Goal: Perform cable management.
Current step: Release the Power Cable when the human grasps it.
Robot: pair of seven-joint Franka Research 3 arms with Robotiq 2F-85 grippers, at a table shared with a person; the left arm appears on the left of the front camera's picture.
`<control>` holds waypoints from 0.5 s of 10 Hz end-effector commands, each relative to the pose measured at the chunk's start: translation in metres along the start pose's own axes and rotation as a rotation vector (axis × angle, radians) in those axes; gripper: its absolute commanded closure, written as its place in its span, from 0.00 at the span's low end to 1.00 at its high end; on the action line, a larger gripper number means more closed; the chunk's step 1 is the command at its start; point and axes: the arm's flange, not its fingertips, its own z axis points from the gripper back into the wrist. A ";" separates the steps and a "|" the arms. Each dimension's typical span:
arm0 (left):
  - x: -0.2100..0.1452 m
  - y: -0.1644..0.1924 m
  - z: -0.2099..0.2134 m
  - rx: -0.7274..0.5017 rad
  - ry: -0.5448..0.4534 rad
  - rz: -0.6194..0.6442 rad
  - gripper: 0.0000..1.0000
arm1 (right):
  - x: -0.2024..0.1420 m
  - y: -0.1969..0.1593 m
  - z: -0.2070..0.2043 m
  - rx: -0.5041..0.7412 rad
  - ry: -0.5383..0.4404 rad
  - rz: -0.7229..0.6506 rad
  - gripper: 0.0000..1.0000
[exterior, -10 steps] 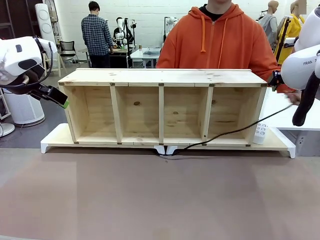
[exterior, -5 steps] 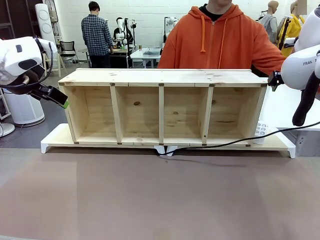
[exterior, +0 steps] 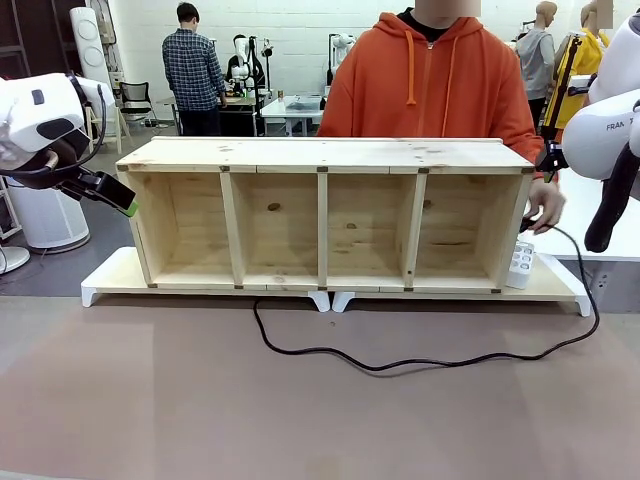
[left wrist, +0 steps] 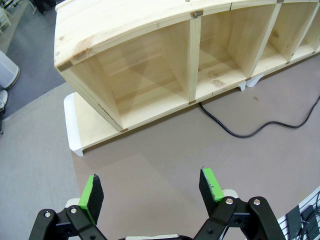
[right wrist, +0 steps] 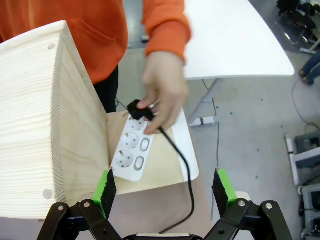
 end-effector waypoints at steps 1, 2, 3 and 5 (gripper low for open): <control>0.000 0.000 0.000 0.006 -0.008 0.004 0.00 | -0.001 0.003 0.000 0.002 0.001 0.006 0.00; 0.000 0.000 0.000 0.006 -0.008 0.004 0.00 | -0.001 0.003 0.000 0.002 0.001 0.006 0.00; 0.000 0.000 0.000 0.006 -0.008 0.004 0.00 | -0.001 0.003 0.000 0.002 0.001 0.006 0.00; 0.000 0.000 0.000 0.006 -0.008 0.004 0.00 | -0.001 0.003 0.000 0.002 0.001 0.006 0.00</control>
